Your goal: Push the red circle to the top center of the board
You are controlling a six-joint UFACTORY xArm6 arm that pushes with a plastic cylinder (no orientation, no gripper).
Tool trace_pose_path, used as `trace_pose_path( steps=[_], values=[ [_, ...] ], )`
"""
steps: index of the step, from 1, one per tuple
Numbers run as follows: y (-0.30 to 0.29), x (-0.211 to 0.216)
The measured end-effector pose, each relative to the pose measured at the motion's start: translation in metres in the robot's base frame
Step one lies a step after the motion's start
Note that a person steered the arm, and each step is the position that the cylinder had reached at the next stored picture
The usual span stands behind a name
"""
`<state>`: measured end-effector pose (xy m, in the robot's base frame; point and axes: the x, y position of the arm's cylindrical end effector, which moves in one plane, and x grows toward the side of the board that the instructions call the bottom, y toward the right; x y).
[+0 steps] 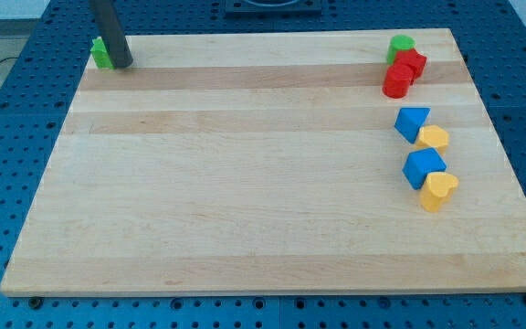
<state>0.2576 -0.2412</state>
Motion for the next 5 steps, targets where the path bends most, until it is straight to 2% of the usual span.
trace_pose_path(
  steps=[1, 2, 3, 5],
  values=[
    [0.0, 0.0],
    [0.004, 0.024],
    [0.039, 0.086],
    [0.156, 0.214]
  ],
)
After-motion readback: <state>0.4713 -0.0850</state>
